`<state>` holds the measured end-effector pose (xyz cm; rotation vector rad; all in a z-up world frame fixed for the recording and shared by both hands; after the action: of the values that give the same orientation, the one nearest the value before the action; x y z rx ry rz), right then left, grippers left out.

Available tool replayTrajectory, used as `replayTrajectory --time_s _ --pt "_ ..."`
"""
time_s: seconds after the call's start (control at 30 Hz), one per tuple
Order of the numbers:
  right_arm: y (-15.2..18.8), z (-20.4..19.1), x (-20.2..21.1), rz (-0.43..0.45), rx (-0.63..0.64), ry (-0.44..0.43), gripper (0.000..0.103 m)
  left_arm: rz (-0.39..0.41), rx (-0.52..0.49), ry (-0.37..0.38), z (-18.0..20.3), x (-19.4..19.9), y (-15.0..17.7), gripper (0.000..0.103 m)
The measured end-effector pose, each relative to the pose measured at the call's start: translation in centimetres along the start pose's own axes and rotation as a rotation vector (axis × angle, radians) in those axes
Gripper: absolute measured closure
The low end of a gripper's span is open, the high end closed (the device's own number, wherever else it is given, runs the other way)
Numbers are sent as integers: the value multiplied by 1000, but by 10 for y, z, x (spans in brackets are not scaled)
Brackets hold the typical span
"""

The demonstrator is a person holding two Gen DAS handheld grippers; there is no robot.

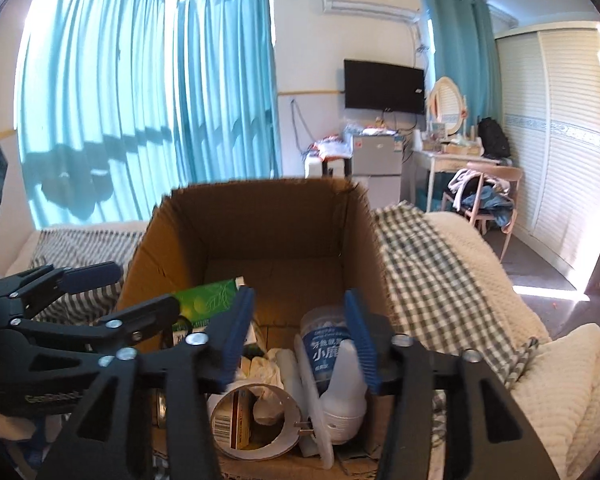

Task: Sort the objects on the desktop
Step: 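Move both tools back to the pile toward the white tube and green packet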

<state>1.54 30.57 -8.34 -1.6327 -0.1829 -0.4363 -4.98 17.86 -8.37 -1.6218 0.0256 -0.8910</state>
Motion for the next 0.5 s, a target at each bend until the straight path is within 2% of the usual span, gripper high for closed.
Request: replayTrajectory --time_s 0.1,0.27,0.33,0.43,0.5 --pt "-9 2 17 48 -26 -9 39 17 5 9 0 12 -6 14" --pt "-21 1 44 126 -53 -24 29 75 -3 -20 -1 43 -15 6" --pt "-26 2 54 151 -89 -58 23 99 -4 -40 -5 56 -17 4" --pt "-33 -3 64 176 -98 -91 21 135 -6 -81 -11 79 -22 0" --pt "-37 -10 72 205 -83 -99 12 162 -6 -109 -16 94 -25 0"
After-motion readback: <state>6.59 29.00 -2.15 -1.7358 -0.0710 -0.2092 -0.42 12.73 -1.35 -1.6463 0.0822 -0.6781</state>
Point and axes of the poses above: each gripper's, at about its wrist camera, not at the fingertips, and x roughly against the way its jaws point, z to its right, y to its underside, the point moved 1 cm from there along -x, roughly the way its jaws point, and after that the axes turned 1 degree about z, right-handed, at the moved point
